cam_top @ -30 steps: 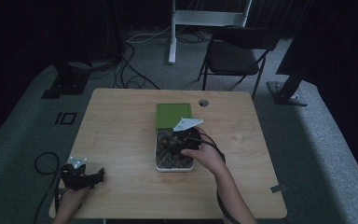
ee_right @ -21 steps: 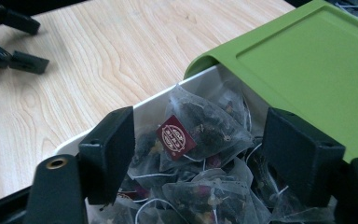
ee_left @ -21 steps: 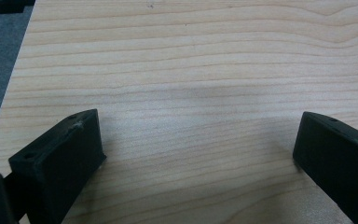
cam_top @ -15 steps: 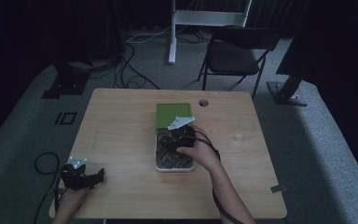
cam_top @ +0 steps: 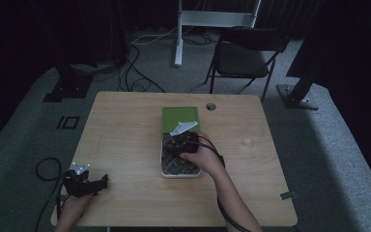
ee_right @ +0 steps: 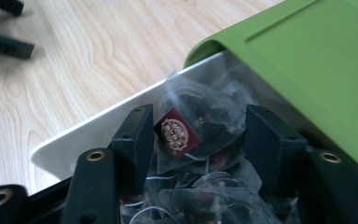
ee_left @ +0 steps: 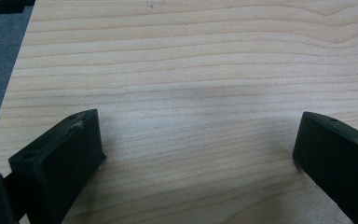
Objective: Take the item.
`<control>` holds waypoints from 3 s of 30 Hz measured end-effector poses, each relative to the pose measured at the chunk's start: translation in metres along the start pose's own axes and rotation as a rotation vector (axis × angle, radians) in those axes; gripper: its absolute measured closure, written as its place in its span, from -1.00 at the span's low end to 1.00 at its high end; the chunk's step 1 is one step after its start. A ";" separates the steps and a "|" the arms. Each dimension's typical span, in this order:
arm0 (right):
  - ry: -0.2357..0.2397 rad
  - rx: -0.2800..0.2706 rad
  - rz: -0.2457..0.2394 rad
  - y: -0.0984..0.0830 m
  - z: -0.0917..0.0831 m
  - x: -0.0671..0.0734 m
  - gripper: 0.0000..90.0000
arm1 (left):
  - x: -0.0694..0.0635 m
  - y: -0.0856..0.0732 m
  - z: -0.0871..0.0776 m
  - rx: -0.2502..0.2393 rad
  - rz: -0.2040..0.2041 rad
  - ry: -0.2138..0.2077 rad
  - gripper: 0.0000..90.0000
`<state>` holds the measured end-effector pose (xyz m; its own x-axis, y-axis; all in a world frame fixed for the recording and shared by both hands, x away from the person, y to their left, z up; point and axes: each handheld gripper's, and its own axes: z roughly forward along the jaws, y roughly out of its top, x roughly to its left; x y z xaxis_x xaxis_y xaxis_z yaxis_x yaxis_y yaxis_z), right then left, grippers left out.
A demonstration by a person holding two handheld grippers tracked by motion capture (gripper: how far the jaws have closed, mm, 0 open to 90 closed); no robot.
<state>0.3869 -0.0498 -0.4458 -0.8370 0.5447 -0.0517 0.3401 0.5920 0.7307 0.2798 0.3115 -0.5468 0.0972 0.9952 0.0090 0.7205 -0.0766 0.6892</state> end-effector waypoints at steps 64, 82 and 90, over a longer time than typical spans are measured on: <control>-0.012 -0.398 0.228 -0.036 -0.071 0.000 1.00 | 0.000 0.000 0.000 -0.001 0.000 0.000 -0.96; -0.069 -0.425 0.268 -0.045 -0.100 -0.022 1.00 | 0.000 0.000 0.000 0.000 0.000 0.000 -0.96; -0.103 -0.441 0.300 -0.054 -0.117 -0.038 1.00 | 0.000 0.000 0.000 0.000 0.000 0.000 -0.96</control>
<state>0.3502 -0.1717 -0.4034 -0.6771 0.7199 0.1528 0.3271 0.1084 0.9387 0.2798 0.3115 -0.5468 0.0970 0.9952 0.0086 0.7203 -0.0761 0.6895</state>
